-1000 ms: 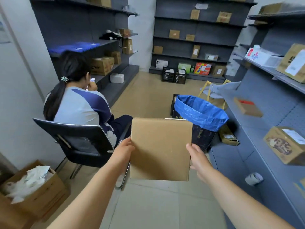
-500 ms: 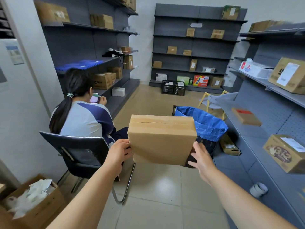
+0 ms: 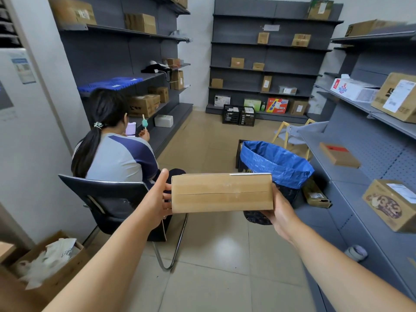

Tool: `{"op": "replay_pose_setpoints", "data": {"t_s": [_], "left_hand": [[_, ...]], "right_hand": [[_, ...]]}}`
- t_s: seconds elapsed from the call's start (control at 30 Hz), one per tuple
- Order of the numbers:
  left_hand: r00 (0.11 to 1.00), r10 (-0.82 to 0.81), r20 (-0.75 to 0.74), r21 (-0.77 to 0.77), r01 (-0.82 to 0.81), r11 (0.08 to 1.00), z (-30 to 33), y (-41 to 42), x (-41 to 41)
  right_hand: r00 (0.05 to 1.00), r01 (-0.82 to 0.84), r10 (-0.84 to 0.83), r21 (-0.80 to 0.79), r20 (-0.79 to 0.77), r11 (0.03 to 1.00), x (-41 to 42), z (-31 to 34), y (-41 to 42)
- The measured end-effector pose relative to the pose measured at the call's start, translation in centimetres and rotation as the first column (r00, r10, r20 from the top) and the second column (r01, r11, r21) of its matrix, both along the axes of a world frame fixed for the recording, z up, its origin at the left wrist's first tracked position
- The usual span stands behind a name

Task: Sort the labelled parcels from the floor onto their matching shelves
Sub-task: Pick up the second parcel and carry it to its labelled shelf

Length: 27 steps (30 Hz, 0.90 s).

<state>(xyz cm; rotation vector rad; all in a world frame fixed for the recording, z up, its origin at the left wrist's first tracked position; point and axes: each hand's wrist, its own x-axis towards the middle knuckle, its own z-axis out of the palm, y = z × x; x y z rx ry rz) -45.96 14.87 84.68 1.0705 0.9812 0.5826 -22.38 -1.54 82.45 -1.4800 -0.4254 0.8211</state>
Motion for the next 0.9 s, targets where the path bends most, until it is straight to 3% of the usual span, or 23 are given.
{"op": "replay_pose_setpoints", "data": {"t_s": [0.13,0.37,0.63,0.9], "left_hand": [[0.998,-0.055,-0.028,-0.05,0.054,0.997,0.4,0.6,-0.8],[1.0,0.011,0.019,0.024,-0.011,1.0,-0.6,1.6,-1.7],[0.994,-0.046,0.095,0.191,0.027,0.981,-0.4,1.9,-3.0],[0.996,-0.063,0.062,0.3,0.041,0.953,-0.6,2.1,-3.5]], "right_hand": [[1.0,-0.007,0.007,0.0,0.011,1.0,-0.3,-0.3,0.5],[0.996,-0.081,0.083,-0.064,0.04,0.995,-1.0,-0.1,1.1],[0.996,-0.086,0.087,-0.155,0.001,0.984,-1.8,0.3,1.7],[0.994,-0.099,0.096,-0.051,-0.059,0.994,-2.4,1.3,1.9]]}}
